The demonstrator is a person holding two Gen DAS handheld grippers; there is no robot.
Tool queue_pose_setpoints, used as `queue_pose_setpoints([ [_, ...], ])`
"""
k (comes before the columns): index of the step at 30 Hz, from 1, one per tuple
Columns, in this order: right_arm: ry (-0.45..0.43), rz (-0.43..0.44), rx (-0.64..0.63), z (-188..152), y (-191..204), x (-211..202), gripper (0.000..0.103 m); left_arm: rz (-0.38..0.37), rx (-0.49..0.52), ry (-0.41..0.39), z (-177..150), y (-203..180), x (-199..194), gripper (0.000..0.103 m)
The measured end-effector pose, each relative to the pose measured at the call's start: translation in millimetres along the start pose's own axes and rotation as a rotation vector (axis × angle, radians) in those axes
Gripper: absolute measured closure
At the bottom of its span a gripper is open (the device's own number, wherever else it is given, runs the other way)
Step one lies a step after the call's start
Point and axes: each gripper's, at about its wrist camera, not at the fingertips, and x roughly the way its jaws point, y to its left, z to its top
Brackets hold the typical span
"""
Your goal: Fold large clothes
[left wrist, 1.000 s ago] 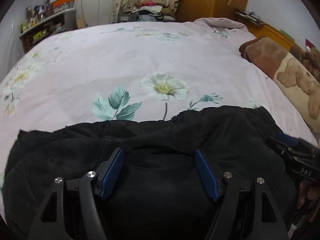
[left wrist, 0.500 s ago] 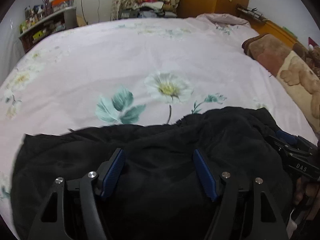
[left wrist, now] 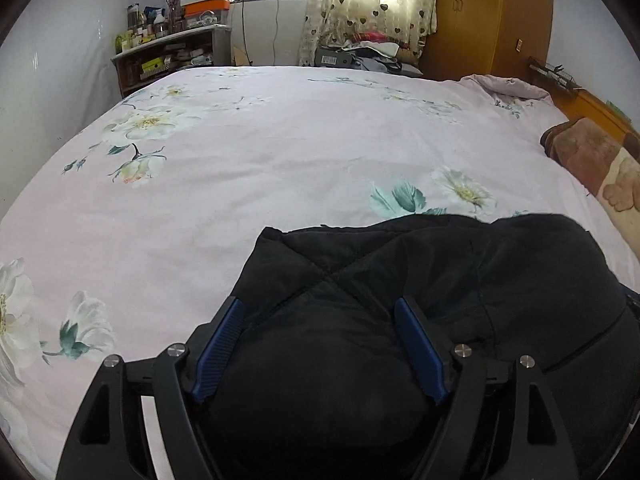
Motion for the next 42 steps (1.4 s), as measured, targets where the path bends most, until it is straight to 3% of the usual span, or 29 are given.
queue_pose_setpoints([
  [7, 0.041, -0.025, -0.012, 8, 3, 0, 0.031, 0.016, -0.001, 0.019, 4, 1, -4, 0.022],
  [10, 0.048, -0.049, -0.029, 14, 7, -23, 0.031, 0.006, -0.005, 0.021, 4, 4, -29, 0.023],
  [17, -0.009, 0.032, -0.081, -12, 27, -94, 0.031, -0.008, -0.025, -0.035, -31, 11, -101, 0.029],
  [20, 0.067, 0.032, -0.093, -31, 27, -82, 0.037, -0.005, -0.031, 0.051, -55, 11, -88, 0.041],
  [29, 0.165, -0.008, -0.107, -34, 23, -40, 0.038, 0.004, -0.061, 0.108, -67, 8, -56, 0.041],
  [38, 0.190, -0.009, -0.089, -27, 20, -50, 0.037, 0.016, -0.042, 0.122, -60, 5, -63, 0.041],
  [42, 0.111, 0.002, -0.086, -9, 21, -75, 0.037, 0.008, -0.049, 0.085, -46, 9, -79, 0.044],
])
